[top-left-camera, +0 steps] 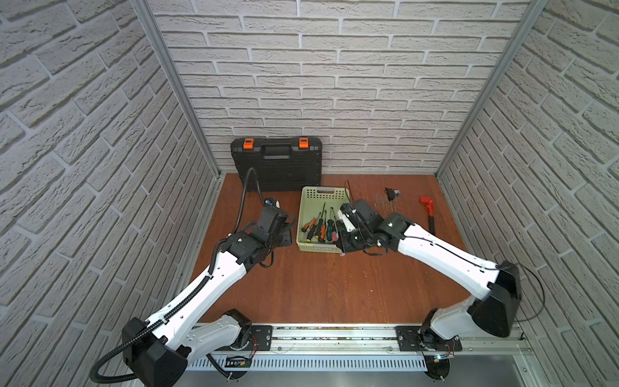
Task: Put the screwdriver in the bin
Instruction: Place the screwdriver into the bin.
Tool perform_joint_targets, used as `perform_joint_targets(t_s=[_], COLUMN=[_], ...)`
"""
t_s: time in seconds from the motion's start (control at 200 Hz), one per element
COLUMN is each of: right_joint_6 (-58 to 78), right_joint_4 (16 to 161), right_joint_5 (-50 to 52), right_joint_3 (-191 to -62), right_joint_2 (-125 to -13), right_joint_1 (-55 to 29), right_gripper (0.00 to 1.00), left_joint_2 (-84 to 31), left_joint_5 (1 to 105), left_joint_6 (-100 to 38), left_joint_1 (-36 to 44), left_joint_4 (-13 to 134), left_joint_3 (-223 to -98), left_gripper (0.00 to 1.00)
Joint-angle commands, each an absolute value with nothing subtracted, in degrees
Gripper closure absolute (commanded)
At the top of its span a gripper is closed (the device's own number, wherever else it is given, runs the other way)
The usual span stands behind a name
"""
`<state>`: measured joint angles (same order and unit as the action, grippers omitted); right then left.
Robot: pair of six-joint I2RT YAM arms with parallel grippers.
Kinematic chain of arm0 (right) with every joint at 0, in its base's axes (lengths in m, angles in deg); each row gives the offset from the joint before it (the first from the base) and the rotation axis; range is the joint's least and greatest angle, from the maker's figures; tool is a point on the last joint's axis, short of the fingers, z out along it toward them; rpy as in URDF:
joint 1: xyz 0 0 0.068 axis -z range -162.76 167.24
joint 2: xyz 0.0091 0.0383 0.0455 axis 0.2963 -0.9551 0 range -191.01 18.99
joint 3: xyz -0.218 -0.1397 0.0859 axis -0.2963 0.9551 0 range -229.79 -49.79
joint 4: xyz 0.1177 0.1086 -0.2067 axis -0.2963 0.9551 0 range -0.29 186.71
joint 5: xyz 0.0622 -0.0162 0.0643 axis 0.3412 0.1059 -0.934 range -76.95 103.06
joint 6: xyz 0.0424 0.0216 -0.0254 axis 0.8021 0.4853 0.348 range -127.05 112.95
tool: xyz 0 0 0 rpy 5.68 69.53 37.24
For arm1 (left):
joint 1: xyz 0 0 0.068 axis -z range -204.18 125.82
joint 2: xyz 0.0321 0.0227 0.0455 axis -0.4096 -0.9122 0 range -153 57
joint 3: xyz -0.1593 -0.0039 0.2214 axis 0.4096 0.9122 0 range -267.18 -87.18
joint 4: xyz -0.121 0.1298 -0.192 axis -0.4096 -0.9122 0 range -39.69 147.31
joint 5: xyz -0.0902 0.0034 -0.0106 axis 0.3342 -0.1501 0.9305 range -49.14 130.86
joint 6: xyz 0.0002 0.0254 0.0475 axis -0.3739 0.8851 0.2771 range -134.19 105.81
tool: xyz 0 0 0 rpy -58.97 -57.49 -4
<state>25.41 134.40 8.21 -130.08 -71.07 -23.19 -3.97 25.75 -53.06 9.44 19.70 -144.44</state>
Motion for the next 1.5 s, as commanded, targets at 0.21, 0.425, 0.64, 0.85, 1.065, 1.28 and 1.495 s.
perform_joint_targets(t_s=[0.21,0.425,0.64,0.85,1.065,1.28,1.495], right_joint_6=[23.36,25.94,26.59,26.55,25.73,23.76,19.48], right_joint_4=[130.14,127.38,125.42,124.31,124.14,125.76,129.7], right_joint_5=[1.28,0.71,-0.03,-0.03,-0.32,1.01,1.22], right_joint_3=[-145.32,-142.89,-139.58,-139.83,-140.41,-141.78,-147.36], right_joint_2=[-92.51,-96.39,-96.82,-98.89,-99.88,-97.07,-90.9], right_joint_1=[-15.45,-15.2,-15.99,-15.9,-15.9,-15.98,-15.99], right_gripper=[0.94,0.95,0.94,0.94,0.81,0.64,0.66], left_joint_2=[3.66,5.01,3.48,2.77,2.06,0.34,-0.34], left_joint_5=[22.18,22.14,23.27,23.79,24.15,25.39,26.8], left_joint_6=[-55.0,-54.39,-53.95,-53.57,-53.35,-52.47,-50.51], left_joint_1=[8.0,6.27,5.79,5.66,5.52,5.43,4.89], left_joint_4=[16.27,16.35,17.29,17.44,17.06,15.64,13.73], left_joint_3=[-142.35,-141.3,-141.69,-142.63,-143.17,-146.29,-149.05], left_gripper=[0.48,0.46,0.46,0.46,0.43,0.33,0.13])
